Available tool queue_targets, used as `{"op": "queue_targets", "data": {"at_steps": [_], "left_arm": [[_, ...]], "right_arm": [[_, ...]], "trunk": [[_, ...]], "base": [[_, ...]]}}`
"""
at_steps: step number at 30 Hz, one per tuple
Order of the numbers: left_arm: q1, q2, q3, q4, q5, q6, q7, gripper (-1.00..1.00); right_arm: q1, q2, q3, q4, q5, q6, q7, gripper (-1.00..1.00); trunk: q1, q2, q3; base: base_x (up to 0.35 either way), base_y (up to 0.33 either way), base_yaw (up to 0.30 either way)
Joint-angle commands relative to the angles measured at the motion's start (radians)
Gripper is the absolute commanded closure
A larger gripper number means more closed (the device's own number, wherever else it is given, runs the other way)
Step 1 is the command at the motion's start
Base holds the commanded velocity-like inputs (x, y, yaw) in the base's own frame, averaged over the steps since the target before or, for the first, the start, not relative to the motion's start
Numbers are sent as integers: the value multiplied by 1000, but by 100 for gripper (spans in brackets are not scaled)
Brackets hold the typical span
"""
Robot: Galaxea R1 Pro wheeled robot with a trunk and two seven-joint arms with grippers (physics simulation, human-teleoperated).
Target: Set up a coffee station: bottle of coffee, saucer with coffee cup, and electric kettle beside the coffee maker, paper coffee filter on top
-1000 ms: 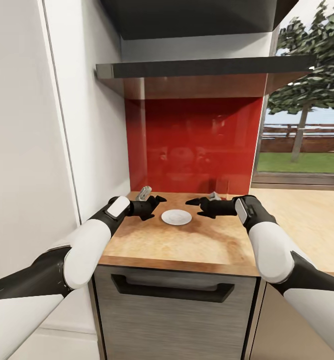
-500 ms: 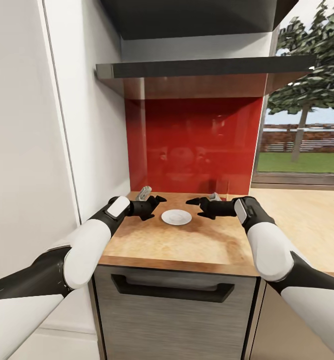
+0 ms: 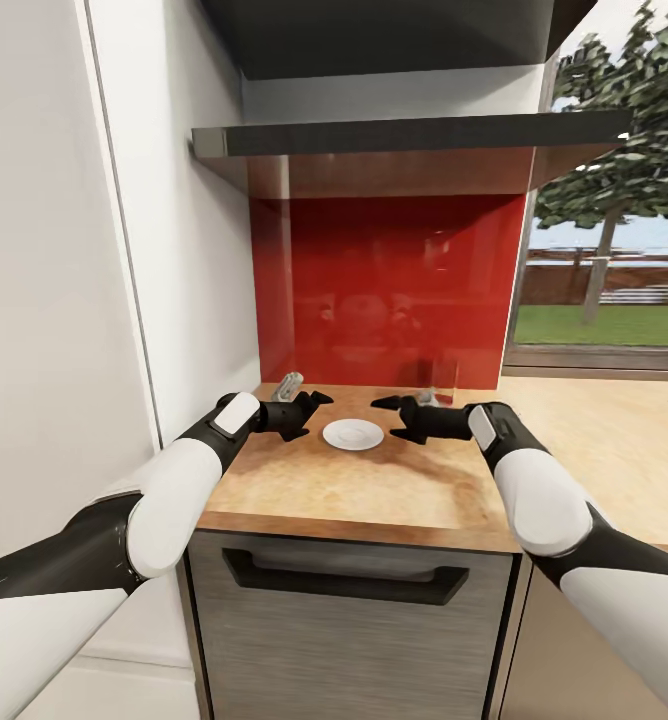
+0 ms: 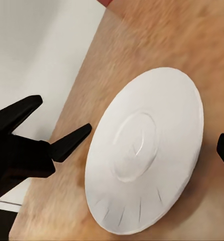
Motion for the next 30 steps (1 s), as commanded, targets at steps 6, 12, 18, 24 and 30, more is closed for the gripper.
{"op": "queue_targets", "data": {"at_steps": [6,12,18,24,30], "left_arm": [[0,-1,3,0,-9,6,2,-100],[0,-1,3,0,-9,6,2,-100],[0,-1,3,0,-9,7,2,-100],[0,-1,3,1,-9,8,0,-100],[0,-1,3,0,-9,8,-1,-100]], "right_arm": [[-1,1,-16,6,11,7,7,-100],[-1,4,-18,21,12,7,6,-100],[-1,8,-19,46,12,7,6,-100],[-1,17,-19,50,11,7,5,-100],[-1,21,-18,50,10,7,6,-100]], "trunk": [[0,-1,-1],[0,-1,-1],[0,-1,-1],[0,-1,-1],[0,-1,-1]], "base": [[0,0,0],[0,0,0],[0,0,0],[0,0,0],[0,0,0]]}}
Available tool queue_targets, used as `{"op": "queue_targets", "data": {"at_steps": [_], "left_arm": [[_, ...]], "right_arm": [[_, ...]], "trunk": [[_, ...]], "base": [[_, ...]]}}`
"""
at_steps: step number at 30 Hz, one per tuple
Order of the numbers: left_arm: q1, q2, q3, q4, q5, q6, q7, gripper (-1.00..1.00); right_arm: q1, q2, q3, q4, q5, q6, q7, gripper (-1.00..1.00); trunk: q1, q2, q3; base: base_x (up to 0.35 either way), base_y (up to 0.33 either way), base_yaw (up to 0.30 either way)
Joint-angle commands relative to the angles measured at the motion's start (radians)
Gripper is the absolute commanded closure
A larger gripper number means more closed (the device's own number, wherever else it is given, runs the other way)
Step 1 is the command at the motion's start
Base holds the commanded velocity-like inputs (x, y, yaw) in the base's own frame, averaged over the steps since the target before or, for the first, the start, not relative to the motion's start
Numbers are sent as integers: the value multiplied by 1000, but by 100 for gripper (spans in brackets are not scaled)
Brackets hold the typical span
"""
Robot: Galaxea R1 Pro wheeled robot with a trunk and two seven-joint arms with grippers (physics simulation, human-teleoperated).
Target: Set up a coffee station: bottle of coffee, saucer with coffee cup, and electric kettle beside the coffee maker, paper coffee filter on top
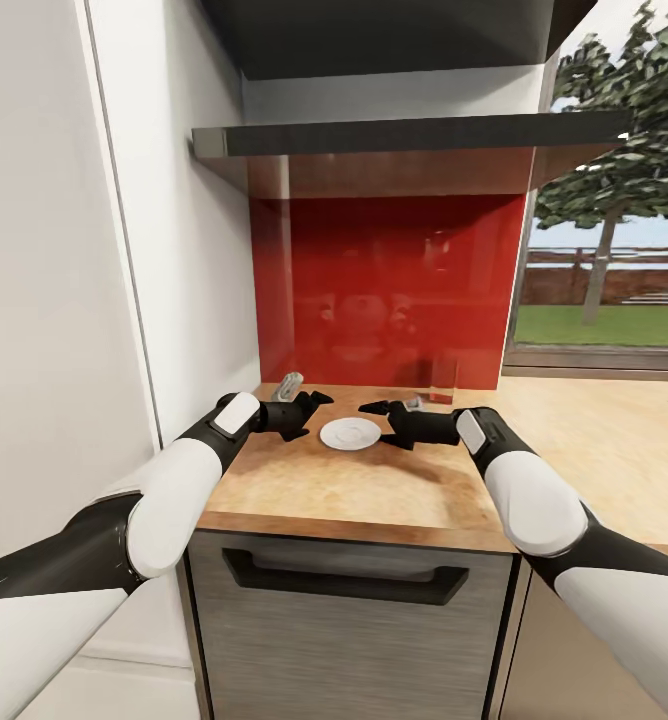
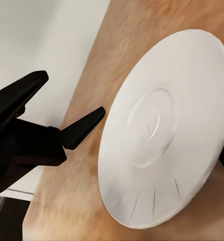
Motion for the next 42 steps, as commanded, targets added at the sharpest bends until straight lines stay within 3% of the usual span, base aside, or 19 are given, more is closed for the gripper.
{"op": "queue_targets", "data": {"at_steps": [1,15,17,18,22,26,40,42], "left_arm": [[0,-1,3,0,-8,7,2,-100],[0,-1,2,1,-8,10,0,-100],[0,-1,2,2,-8,11,0,-100],[0,-1,1,10,-8,11,-2,-100],[0,-1,2,27,-8,11,-31,-100],[0,-1,3,32,-7,11,-58,-100],[0,-1,5,35,-7,11,-71,-100],[0,-1,8,34,-7,11,-72,-100]], "right_arm": [[-1,2,-4,-2,20,5,5,-100],[-1,17,-4,-1,14,3,5,-100],[-1,20,-4,-1,-8,2,5,-100],[-1,21,-4,-2,-55,0,4,-100],[-1,22,-3,-2,-116,-3,4,-100],[-1,23,-1,-3,-138,-4,4,-100],[1,23,-1,-6,-146,-9,1,-100],[0,22,-1,-6,-146,-10,-25,-100]], "trunk": [[0,0,-2],[0,0,-2],[0,0,-2],[0,0,-2],[0,0,-2],[0,0,-2],[0,0,-2],[0,0,-2]], "base": [[0,0,0],[0,0,0],[0,0,0],[0,0,0],[0,0,0],[0,0,0],[0,0,0],[0,0,0]]}}
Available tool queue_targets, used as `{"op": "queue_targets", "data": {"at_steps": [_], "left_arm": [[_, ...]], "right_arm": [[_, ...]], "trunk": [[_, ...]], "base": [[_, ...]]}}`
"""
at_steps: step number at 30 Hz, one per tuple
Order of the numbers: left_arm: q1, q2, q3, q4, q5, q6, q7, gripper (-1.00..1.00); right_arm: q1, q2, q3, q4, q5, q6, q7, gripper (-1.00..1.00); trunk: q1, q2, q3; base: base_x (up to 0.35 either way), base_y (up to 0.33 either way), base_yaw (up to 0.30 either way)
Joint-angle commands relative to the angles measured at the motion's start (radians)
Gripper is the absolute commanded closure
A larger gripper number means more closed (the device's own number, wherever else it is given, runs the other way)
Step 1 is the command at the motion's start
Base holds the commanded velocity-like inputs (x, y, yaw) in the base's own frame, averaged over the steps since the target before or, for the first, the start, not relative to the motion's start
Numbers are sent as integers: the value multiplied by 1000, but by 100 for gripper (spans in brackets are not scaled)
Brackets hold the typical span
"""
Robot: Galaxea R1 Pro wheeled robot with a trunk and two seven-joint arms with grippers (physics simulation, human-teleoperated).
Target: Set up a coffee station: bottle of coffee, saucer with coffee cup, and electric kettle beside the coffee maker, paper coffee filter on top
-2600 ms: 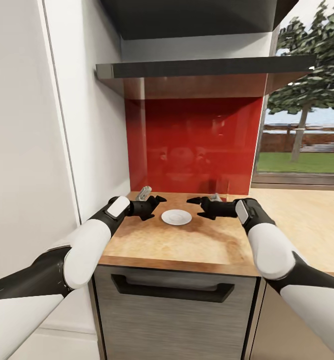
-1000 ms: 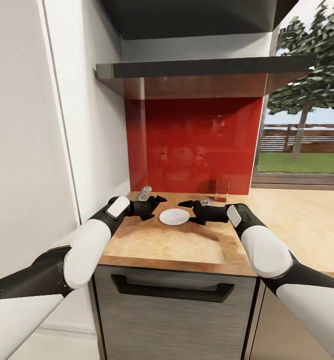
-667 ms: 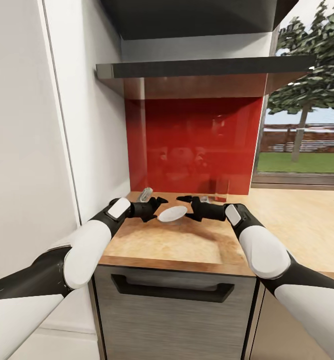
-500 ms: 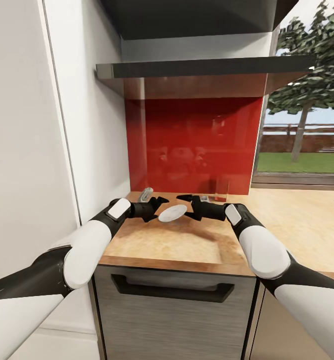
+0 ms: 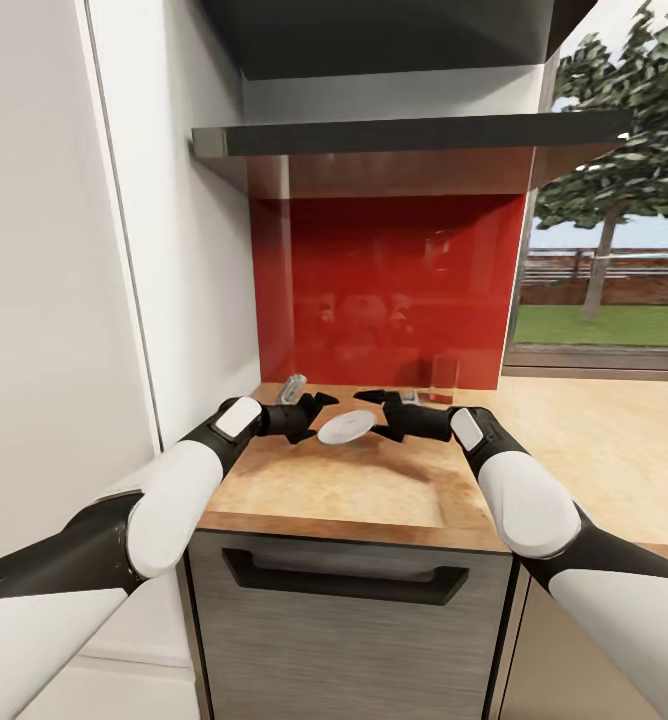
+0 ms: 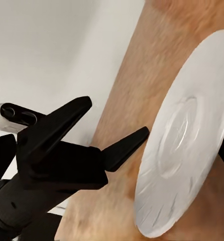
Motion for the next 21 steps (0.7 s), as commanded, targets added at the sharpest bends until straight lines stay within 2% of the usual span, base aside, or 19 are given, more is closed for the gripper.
{"op": "queue_targets", "data": {"at_steps": [1,2,6,11,21], "left_arm": [[0,-1,10,0,-15,5,0,-100],[0,-1,27,0,-15,5,-1,-100],[0,-1,60,-2,-15,5,-2,-100],[0,-1,72,-6,-16,6,-3,-100],[0,-1,74,-7,-16,6,-4,-100]], "right_arm": [[-1,1,-7,-2,8,5,-26,-100],[-1,1,-7,-2,6,4,-75,-100],[-2,1,-7,-1,5,4,-120,-100],[-2,2,-7,-1,4,4,-134,-100],[-2,5,-7,0,4,5,-136,-100]], "trunk": [[0,0,-1],[0,0,-1],[0,0,-1],[0,0,-1],[0,0,-1]], "base": [[0,0,0],[0,0,0],[0,0,0],[0,0,0],[0,0,0]]}}
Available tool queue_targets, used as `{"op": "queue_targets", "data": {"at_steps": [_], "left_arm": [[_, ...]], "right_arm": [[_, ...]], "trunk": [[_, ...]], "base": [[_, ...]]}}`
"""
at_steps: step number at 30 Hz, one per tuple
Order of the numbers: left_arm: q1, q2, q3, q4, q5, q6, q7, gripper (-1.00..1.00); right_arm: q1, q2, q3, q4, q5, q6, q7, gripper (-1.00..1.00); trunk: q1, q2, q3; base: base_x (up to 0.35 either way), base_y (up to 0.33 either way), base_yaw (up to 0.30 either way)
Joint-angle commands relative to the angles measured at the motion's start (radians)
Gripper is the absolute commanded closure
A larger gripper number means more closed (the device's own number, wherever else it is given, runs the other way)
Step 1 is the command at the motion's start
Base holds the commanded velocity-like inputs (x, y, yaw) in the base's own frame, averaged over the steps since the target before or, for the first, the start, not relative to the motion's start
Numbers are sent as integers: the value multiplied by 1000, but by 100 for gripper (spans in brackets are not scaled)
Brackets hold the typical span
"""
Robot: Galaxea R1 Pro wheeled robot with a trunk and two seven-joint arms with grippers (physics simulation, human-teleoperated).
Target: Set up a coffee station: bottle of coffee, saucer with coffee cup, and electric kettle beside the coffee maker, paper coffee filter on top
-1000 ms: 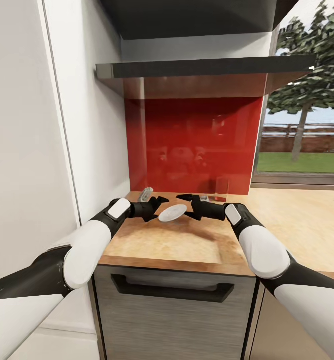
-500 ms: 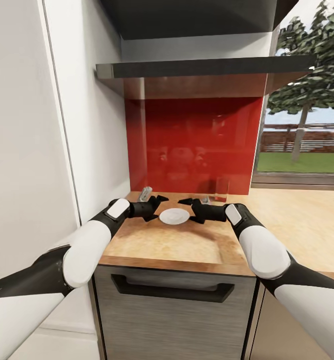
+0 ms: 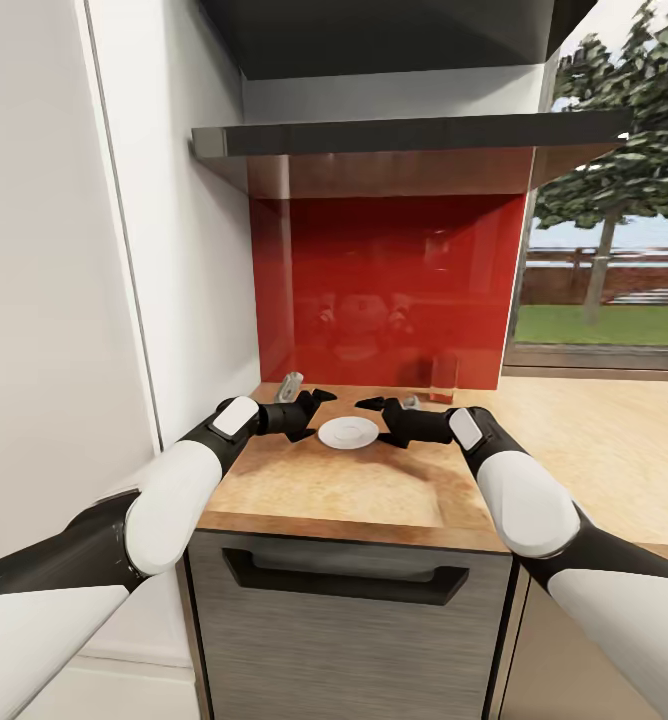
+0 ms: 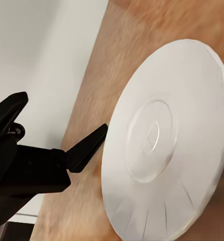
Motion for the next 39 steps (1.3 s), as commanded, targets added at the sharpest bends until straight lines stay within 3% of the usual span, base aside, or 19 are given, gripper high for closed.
{"op": "queue_targets", "data": {"at_steps": [1,17,18,39], "left_arm": [[-1,0,6,-1,-5,4,-2,-100],[-1,0,6,-1,-5,5,-3,-100],[-1,0,6,0,-6,5,-3,-100],[0,0,12,-1,-5,4,-3,-100]], "right_arm": [[-1,2,-6,-2,15,5,5,-100],[-2,8,-6,-2,15,5,5,-100],[-2,8,-6,-2,15,5,5,100],[0,7,-5,-4,15,5,5,100]], "trunk": [[0,-1,-1],[0,-1,-1],[0,-1,-1],[0,-1,-1]], "base": [[0,0,0],[0,0,0],[0,0,0],[0,0,0]]}}
